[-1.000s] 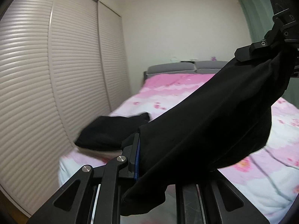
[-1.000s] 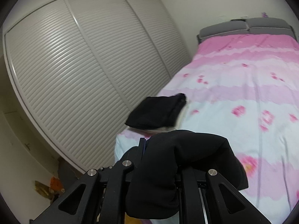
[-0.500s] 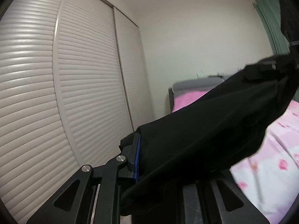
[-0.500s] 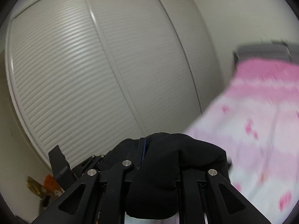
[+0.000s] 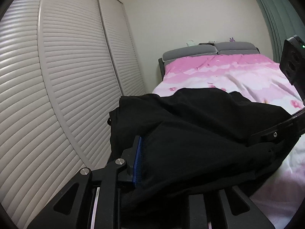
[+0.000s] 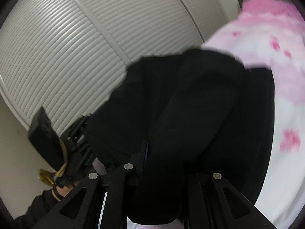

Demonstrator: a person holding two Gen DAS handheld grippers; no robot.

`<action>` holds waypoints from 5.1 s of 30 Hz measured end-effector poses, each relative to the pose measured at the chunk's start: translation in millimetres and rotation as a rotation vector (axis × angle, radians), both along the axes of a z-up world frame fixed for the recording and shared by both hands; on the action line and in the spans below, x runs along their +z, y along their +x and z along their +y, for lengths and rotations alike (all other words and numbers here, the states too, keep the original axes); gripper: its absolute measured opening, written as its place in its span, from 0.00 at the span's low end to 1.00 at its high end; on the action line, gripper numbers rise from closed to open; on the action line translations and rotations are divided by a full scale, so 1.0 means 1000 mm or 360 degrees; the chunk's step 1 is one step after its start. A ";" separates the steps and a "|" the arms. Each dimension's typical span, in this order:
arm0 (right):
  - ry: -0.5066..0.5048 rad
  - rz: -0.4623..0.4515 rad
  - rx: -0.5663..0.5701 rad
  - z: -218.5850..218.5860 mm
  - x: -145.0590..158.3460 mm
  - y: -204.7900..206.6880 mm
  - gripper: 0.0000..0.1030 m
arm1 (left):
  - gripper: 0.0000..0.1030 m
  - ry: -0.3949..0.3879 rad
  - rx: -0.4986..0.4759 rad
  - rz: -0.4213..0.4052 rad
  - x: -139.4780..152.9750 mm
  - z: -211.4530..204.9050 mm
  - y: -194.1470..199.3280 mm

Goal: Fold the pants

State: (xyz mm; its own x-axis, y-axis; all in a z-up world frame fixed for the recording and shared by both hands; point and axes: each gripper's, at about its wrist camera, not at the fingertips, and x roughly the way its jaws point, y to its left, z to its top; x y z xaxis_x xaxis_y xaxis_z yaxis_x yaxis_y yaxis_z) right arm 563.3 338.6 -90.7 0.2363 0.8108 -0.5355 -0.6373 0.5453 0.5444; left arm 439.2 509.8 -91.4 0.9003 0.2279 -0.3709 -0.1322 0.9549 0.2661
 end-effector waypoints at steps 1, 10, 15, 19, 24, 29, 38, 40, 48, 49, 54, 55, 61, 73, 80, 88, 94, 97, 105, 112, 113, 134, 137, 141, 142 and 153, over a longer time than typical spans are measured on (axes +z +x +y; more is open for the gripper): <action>0.0000 0.0014 -0.0009 -0.003 -0.003 -0.003 0.17 | 0.21 0.0016 0.0008 0.0005 -0.001 -0.002 -0.002; -0.0077 0.0010 -0.0113 -0.014 -0.008 0.007 0.50 | 0.38 -0.0056 0.0118 0.0011 0.016 0.022 -0.010; -0.0114 0.0016 -0.0158 -0.018 -0.009 0.011 0.50 | 0.54 -0.0029 0.0178 0.0042 0.008 0.019 -0.029; -0.0089 0.0018 -0.0208 -0.029 -0.003 0.016 0.58 | 0.60 -0.0078 0.0241 0.0022 0.014 0.025 -0.049; -0.0074 -0.0035 -0.0282 -0.045 0.005 0.010 0.59 | 0.62 -0.0145 0.0285 -0.0019 0.026 0.027 -0.074; -0.0016 -0.0074 -0.0356 -0.055 0.018 0.024 0.65 | 0.64 -0.0153 0.0338 -0.0051 0.047 0.019 -0.073; -0.0021 0.0039 -0.0357 -0.026 0.018 0.109 0.64 | 0.68 -0.0359 0.0519 -0.0225 0.076 0.024 -0.079; -0.0058 0.0090 -0.0352 -0.017 0.009 0.123 0.60 | 0.68 -0.0374 0.0503 -0.0203 0.071 0.022 -0.066; 0.0097 0.0382 -0.0289 -0.013 -0.020 0.155 0.21 | 0.68 -0.0414 0.0403 -0.0129 0.061 0.003 -0.021; 0.0129 0.0406 -0.0295 -0.014 -0.024 0.159 0.11 | 0.68 -0.0413 0.0387 -0.0131 0.061 -0.001 -0.017; 0.0115 0.0265 -0.0378 -0.030 -0.014 0.157 0.06 | 0.68 -0.0404 0.0334 -0.0110 0.058 -0.012 -0.006; 0.0124 0.0258 -0.0405 -0.033 -0.014 0.158 0.06 | 0.68 -0.0395 0.0329 -0.0093 0.056 -0.014 -0.002; 0.0179 0.0343 -0.0278 -0.031 -0.024 0.147 0.44 | 0.68 -0.0347 0.0338 0.0058 0.030 -0.014 0.013; -0.0194 -0.0450 -0.0396 -0.086 0.058 0.009 0.50 | 0.68 -0.0444 0.0350 0.0034 0.066 -0.048 -0.063; -0.0269 -0.0755 -0.0589 -0.170 0.112 -0.130 0.58 | 0.71 -0.0537 0.0166 0.0093 0.092 -0.160 -0.150; -0.0341 -0.0858 -0.0926 -0.323 0.144 -0.295 0.69 | 0.74 -0.0670 -0.0102 0.0096 0.104 -0.303 -0.255; -0.0453 -0.0799 -0.1174 -0.427 0.147 -0.391 0.69 | 0.74 -0.0639 -0.0266 0.0072 0.125 -0.386 -0.319; -0.0463 -0.0757 -0.1275 -0.468 0.146 -0.427 0.69 | 0.74 -0.0593 -0.0332 0.0054 0.134 -0.417 -0.347; -0.0490 -0.0749 -0.1439 -0.515 0.143 -0.486 0.69 | 0.75 -0.0518 -0.0397 0.0068 0.141 -0.463 -0.403; -0.0531 -0.0759 -0.1545 -0.534 0.141 -0.531 0.69 | 0.84 -0.0453 -0.0370 0.0034 0.143 -0.477 -0.420; -0.0535 -0.0759 -0.1561 -0.536 0.141 -0.536 0.69 | 0.87 -0.0451 -0.0356 0.0024 0.143 -0.478 -0.422; -0.0651 -0.0885 -0.1667 -0.528 0.141 -0.566 0.87 | 1.00 -0.0423 -0.0291 0.0027 0.132 -0.483 -0.423; -0.0654 -0.0880 -0.1664 -0.528 0.140 -0.565 0.87 | 1.00 -0.0419 -0.0291 0.0029 0.132 -0.483 -0.422; -0.0652 -0.0875 -0.1661 -0.528 0.140 -0.564 0.87 | 1.00 -0.0419 -0.0289 0.0031 0.132 -0.482 -0.422; -0.0656 -0.0875 -0.1662 -0.528 0.140 -0.564 0.87 | 1.00 -0.0419 -0.0291 0.0033 0.132 -0.482 -0.422; -0.0656 -0.0859 -0.1676 -0.534 0.138 -0.563 0.87 | 1.00 -0.0415 -0.0305 0.0034 0.132 -0.481 -0.421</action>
